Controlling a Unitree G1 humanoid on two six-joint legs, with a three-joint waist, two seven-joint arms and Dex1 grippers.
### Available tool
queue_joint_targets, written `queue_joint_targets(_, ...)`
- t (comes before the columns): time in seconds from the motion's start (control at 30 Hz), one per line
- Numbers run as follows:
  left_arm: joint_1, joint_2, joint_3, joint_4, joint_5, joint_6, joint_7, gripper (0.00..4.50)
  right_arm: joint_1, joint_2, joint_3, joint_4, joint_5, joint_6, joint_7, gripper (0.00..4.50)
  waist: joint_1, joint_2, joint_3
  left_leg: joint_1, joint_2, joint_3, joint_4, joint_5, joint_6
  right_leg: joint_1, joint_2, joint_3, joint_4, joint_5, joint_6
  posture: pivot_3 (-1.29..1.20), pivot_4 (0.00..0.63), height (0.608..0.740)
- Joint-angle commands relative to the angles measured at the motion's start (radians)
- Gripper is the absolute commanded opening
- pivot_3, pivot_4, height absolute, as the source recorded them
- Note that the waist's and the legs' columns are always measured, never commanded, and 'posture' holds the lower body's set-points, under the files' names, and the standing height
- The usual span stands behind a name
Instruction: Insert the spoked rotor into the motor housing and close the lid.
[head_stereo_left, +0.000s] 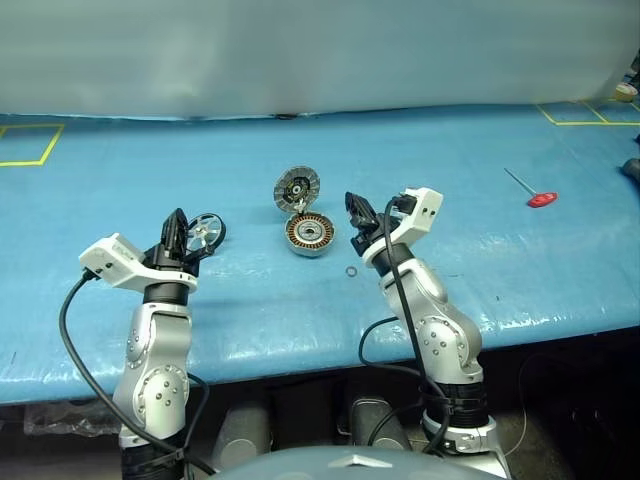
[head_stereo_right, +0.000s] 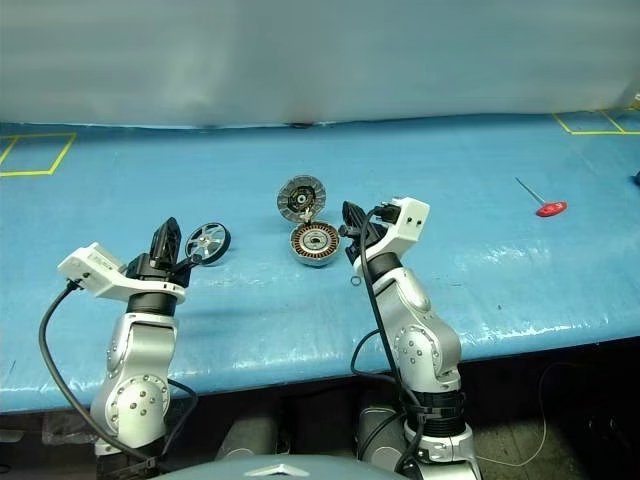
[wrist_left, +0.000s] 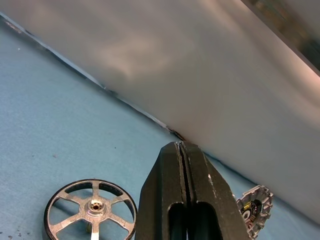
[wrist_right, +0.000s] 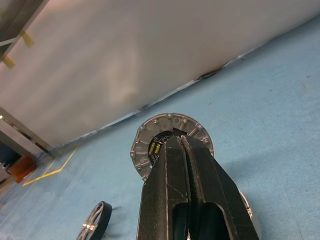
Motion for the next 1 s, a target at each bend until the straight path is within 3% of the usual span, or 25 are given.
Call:
queue_joint_targets(0.03,0.001,0.007,-0.004,-0.028,0.008,0.009,-0.014,0.04,-0.003,0.014,0.000,-0.030,-0.006,0.001,0.006,0.05,0.000,0.000,0.000,0.000,0.000,0.000,0.000,0.000,0.000,0.000,0.000,0.000,0.000,0.000,0.000,0.00,0.150,0.740)
queue_joint_targets(0.8,-0.053,0.049,-0.005,0.050,0.073,0.095,-0.017,0.04,0.064,0.039,0.019,-0.074,-0.063,-0.004,-0.004,0.05,0.000,0.000,0.000,0.000,0.000,0.000,-0.001,0.000,0.000,0.000,0.000,0.000,0.000,0.000,0.000,0.00,0.150,0.740)
queue_joint_targets(1.0,-0.045,0.074,-0.014,0.054,0.120,0.115,-0.028,0.04,0.073,-0.005,0.028,-0.080,-0.109,0.014,0.002,0.05,0.000,0.000,0.000,0.000,0.000,0.000,-0.001,0.000,0.000,-0.001,0.000,0.000,0.000,0.000,0.000,0.00,0.150,0.740)
